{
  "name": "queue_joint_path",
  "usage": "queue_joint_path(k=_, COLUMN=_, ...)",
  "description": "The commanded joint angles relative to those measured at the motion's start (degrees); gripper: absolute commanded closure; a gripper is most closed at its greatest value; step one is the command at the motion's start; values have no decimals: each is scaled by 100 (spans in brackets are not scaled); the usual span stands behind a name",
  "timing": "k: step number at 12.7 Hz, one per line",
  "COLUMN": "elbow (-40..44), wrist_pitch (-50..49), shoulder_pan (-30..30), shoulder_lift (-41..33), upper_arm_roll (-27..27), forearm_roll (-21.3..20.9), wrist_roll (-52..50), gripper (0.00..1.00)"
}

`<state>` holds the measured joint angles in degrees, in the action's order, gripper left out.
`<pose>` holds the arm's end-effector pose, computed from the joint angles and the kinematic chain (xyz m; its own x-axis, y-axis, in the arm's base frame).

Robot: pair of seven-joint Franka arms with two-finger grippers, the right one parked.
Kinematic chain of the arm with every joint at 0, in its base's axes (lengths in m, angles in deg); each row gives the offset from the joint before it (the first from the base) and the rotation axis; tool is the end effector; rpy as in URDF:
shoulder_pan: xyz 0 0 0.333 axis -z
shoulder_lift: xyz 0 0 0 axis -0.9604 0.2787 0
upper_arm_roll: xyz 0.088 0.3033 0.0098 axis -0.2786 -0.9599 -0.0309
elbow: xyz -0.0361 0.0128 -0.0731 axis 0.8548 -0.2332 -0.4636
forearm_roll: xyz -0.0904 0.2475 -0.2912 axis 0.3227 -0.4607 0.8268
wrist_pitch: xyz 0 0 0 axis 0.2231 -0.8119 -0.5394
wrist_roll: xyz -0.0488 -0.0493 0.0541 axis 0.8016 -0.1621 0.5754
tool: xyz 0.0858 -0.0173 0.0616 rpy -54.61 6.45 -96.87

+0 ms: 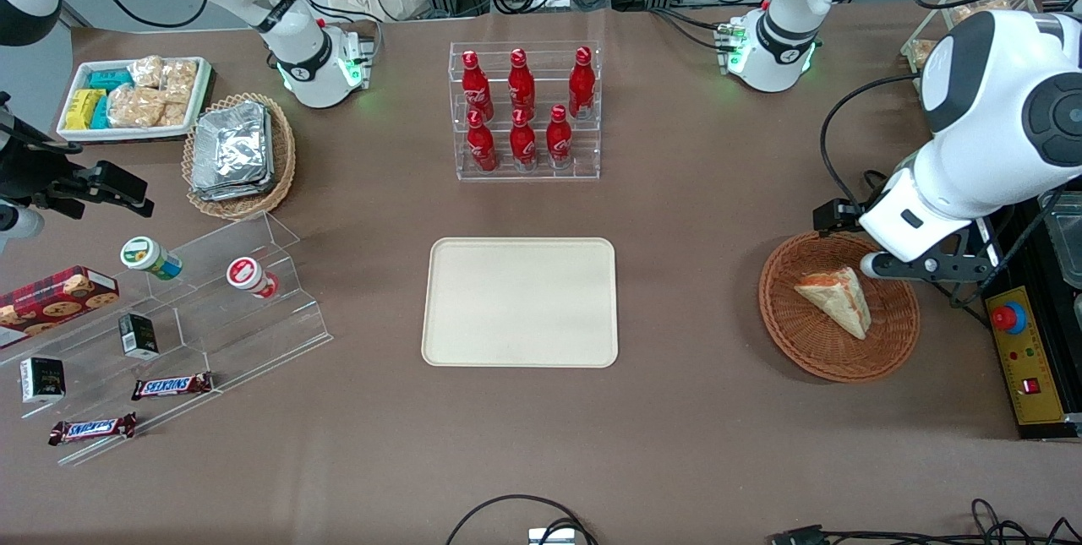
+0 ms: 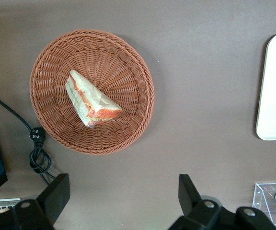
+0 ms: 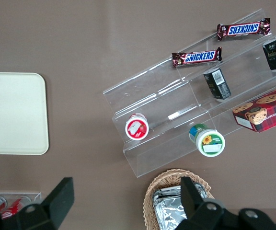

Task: Place sandwich from basket to tray
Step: 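Lower the left gripper over the wrapped sandwich in the wicker basket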

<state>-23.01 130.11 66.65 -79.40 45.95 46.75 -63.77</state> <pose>0.5845 -0.0967 0.5133 0.9874 -0.0767 -0.1385 -0.0830 -0.9957 -0.0408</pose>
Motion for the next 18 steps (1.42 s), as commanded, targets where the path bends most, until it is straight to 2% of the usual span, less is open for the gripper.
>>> queue_joint_path(k=1, elbow=183, wrist_pitch=-201, shoulder_pan=-13, shoulder_lift=48, upper_arm_roll=14, forearm_roll=-29, wrist_roll=-93, gripper=0)
queue_joint_path(k=4, elbow=166, wrist_pitch=-193, shoulder_pan=-22, shoulder_lift=66, upper_arm_roll=14, forearm_roll=-64, wrist_roll=-514, gripper=0)
queue_joint_path(k=7, elbow=-237, wrist_pitch=78, shoulder_pan=-39, shoulder_lift=136, upper_arm_roll=-4, forearm_roll=-152, wrist_roll=-2128, gripper=0)
queue_joint_path(k=11, elbow=-1440, wrist_pitch=1658, shoulder_pan=-215, shoulder_lift=101, upper_arm_roll=-311, forearm_roll=-161, wrist_roll=-3440, gripper=0)
queue_joint_path(k=13, elbow=-1750, wrist_pitch=2073, shoulder_pan=-259, shoulder_lift=118, upper_arm_roll=-347, forearm_roll=-161, wrist_roll=-4161, gripper=0)
queue_joint_path(k=16, elbow=-1873, wrist_pitch=2189, shoulder_pan=-400, shoulder_lift=197, upper_arm_roll=-382, forearm_roll=-161, wrist_roll=-4497, gripper=0)
queue_joint_path(k=18, elbow=-2083, wrist_pitch=2731, shoulder_pan=-426, shoulder_lift=346, upper_arm_roll=-434, forearm_roll=-161, wrist_roll=-4542, gripper=0)
